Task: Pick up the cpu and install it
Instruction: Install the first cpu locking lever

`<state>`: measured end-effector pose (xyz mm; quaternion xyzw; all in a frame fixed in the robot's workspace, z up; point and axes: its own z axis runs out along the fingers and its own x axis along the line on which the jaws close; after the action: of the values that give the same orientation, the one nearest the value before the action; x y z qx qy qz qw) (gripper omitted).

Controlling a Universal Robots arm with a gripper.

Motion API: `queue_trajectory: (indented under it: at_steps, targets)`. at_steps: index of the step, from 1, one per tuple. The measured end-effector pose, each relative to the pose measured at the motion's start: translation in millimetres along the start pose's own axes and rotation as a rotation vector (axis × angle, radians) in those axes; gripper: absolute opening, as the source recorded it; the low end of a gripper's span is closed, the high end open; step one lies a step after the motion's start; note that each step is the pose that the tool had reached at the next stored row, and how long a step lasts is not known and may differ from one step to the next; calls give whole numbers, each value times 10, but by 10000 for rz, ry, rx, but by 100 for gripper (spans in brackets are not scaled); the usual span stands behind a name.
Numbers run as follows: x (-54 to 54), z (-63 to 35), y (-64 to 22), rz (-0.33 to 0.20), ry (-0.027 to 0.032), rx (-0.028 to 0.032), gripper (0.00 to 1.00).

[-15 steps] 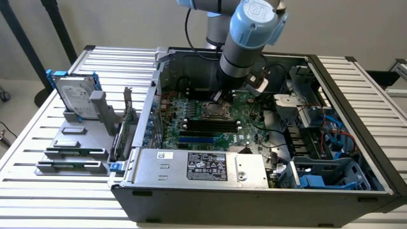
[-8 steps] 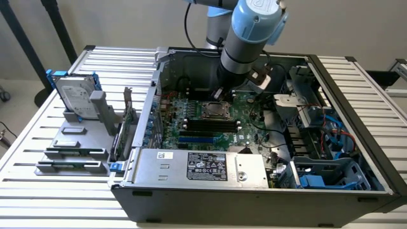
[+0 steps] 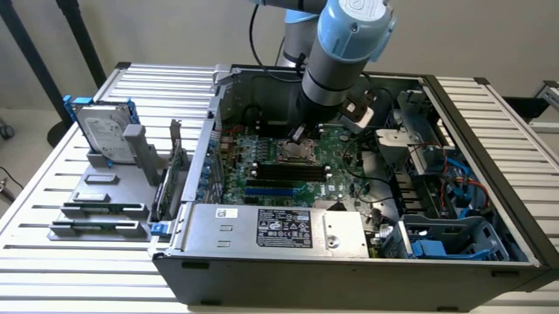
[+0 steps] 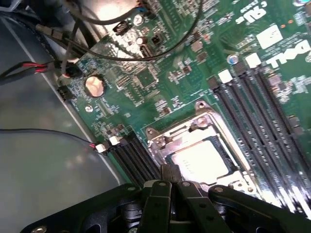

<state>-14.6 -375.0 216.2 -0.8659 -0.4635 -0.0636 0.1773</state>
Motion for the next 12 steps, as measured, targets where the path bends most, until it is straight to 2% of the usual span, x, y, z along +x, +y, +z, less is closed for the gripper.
queue_trajectory:
  at_steps: [8, 12]
  targets:
    - [-242, -96, -80, 0, 1, 1, 11]
    - [-281, -198, -98, -2, 0, 2, 11]
